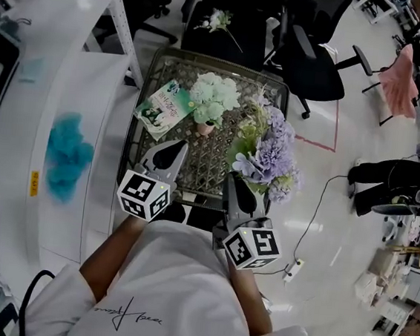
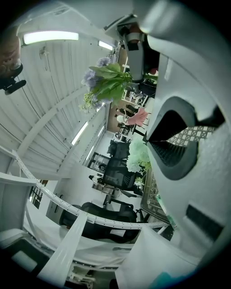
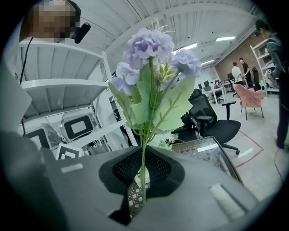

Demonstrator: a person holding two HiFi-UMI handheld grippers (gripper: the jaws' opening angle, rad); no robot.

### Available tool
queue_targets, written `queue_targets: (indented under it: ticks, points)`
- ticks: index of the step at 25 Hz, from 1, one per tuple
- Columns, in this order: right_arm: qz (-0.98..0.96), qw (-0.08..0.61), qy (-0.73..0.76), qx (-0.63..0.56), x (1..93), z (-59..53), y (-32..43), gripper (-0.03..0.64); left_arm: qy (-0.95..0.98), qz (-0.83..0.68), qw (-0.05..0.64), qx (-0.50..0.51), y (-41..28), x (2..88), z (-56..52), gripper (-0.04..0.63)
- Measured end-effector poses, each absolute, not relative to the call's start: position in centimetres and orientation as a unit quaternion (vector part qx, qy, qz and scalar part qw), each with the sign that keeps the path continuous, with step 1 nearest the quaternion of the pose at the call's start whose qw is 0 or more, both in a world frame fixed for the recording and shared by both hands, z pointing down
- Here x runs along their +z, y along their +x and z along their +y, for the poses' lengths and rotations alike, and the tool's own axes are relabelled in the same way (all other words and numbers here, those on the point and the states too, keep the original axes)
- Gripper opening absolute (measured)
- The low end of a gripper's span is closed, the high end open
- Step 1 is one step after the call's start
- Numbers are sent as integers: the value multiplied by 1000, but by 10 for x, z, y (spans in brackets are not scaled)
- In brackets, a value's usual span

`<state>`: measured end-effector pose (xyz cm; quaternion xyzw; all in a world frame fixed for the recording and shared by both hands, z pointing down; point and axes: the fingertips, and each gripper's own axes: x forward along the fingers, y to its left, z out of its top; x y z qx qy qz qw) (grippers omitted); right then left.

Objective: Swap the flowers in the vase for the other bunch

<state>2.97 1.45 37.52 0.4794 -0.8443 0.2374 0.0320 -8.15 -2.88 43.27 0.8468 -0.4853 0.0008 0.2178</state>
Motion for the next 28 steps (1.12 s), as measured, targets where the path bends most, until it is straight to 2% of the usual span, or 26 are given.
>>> queue_targets:
  ticks: [12, 28]
  points:
    - [-863, 28, 453, 221, 368, -37, 22, 31, 852, -481, 204, 35, -79, 466, -64, 23]
    - [-829, 22, 512, 222, 368, -72, 72, 31, 856, -449, 246, 66, -57, 518, -105, 60]
